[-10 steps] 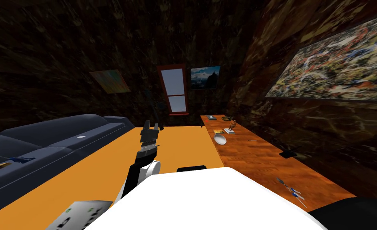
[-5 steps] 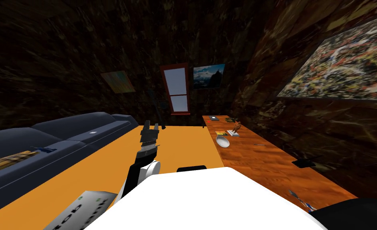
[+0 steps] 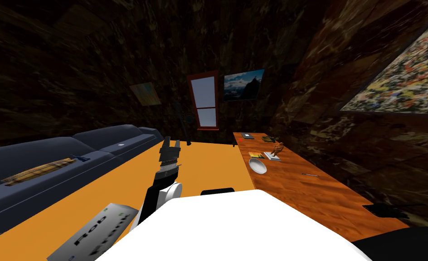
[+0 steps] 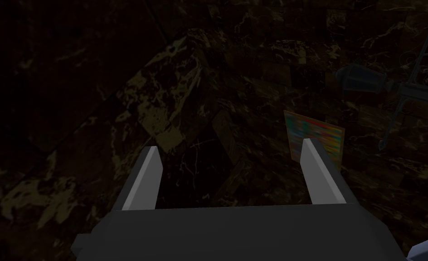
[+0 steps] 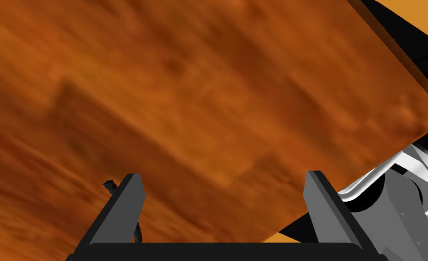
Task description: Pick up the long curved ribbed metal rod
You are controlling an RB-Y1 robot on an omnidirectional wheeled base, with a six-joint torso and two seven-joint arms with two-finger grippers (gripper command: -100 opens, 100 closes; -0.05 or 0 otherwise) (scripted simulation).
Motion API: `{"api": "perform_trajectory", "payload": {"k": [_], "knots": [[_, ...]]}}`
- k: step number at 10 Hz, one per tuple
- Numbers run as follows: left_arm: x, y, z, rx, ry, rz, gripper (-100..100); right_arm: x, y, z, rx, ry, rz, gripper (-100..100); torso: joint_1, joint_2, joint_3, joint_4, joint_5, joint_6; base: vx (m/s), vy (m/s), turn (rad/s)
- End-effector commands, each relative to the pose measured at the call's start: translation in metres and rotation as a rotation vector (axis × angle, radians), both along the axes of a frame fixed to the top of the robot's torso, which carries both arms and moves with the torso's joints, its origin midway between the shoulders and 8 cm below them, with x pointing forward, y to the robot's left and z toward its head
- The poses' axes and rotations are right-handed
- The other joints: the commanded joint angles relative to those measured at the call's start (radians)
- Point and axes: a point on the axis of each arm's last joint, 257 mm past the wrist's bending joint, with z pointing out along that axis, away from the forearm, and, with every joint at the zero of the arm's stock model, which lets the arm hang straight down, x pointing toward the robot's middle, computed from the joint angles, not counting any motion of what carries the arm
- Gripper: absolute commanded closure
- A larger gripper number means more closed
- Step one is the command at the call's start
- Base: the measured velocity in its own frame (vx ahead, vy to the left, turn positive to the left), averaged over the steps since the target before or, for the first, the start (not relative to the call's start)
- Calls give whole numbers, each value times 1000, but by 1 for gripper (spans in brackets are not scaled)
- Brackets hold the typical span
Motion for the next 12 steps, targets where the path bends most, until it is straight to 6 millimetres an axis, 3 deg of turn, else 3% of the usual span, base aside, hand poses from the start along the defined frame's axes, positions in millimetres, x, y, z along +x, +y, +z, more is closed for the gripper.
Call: {"api": "perform_trajectory", "payload": {"k": [1,4,7,8,9,12], "knots": [[0,0,0,0,0,0,0,0,-8,0,-18,9,21,-100,0,0,0,0,0,0,38,-44,83],[0,0,0,0,0,0,0,3,-22,-4,-53,35,109,-100,2,0,0,0,0,0,52,-36,144],[0,0,0,0,0,0,0,8,-19,-8,-51,38,143,-100,2,0,0,0,0,0,49,-33,91],[0,0,0,0,0,0,0,9,-19,-8,-51,38,147,0,4,1,1,0,1,1,6,-4,-4],[0,0,0,0,0,0,0,8,-5,-16,-51,36,138,-100,5,3,2,0,1,1,-8,-45,64],[0,0,0,0,0,0,0,7,8,-24,-51,35,130,-100,1,5,3,1,0,1,-15,-64,31]]}}
